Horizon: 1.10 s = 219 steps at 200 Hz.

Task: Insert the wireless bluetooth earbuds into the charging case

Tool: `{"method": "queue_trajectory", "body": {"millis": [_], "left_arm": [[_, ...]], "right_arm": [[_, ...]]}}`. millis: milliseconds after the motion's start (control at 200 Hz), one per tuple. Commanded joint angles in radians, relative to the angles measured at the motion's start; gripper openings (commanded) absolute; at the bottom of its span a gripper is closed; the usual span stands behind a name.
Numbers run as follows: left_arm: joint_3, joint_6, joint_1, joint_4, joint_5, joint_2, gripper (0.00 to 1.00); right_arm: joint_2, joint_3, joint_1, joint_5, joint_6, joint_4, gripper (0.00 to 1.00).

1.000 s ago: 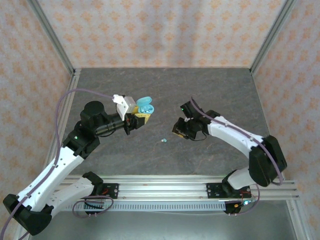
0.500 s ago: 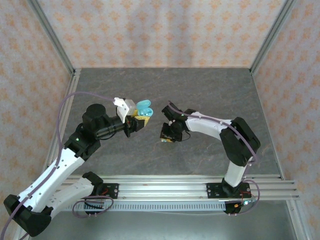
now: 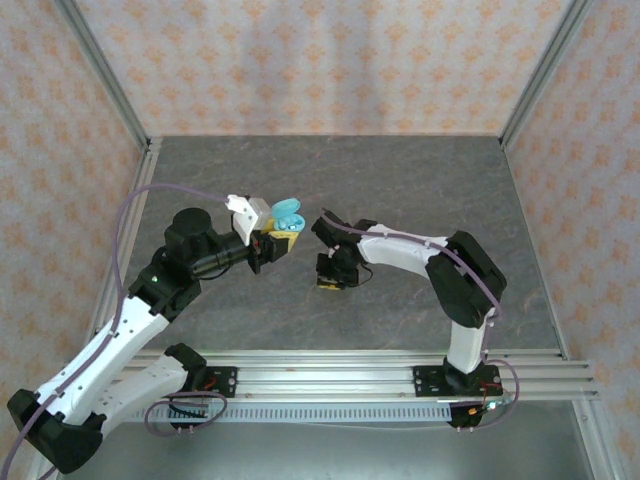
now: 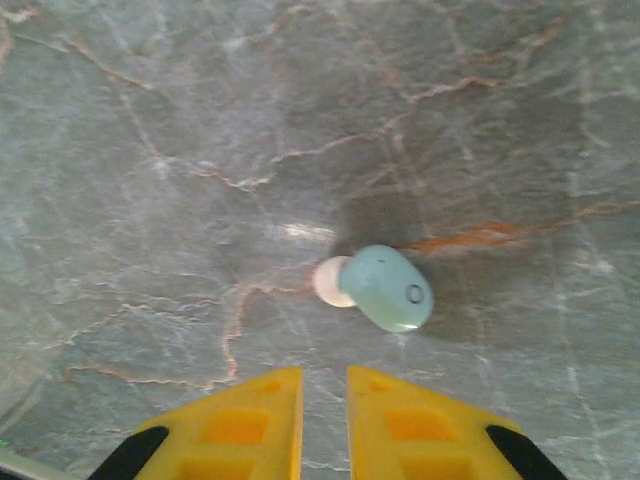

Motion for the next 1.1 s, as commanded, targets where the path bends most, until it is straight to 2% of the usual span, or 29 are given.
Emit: {"method": "queue_trajectory", "body": {"millis": [0,245,470,796,1091], "left_arm": [[0.001,-0.004,-0.006,0.038,-0.004,0.005,0.00],[0.002,-0.005,-0.007,0.036,-0.003,0.006,0.00],[-0.001,-0.009,-0.007,0.031,-0.005,0.000,0.00],[-0.013,-0.016,-0.007,0.037,-0.017,-0.013,0.00],[-0.010,-0.011,-0.007,0.018,-0.020,-0.024,0.00]], "right_arm": [[0.025,0.036,-0.009,0.075,-0.051,-0.090,0.19],[0.023,0.035,-0.045,0.124,-0.079,-0.129,0.17],[0.020,0.030,-0.053,0.102,-0.064,-0.102,0.16],[-0.041,0.031,0.018,0.093,-0.002,-0.065,0.13],[0.037,0.032,0.032,0.092,-0.010,-0.036,0.12]]}}
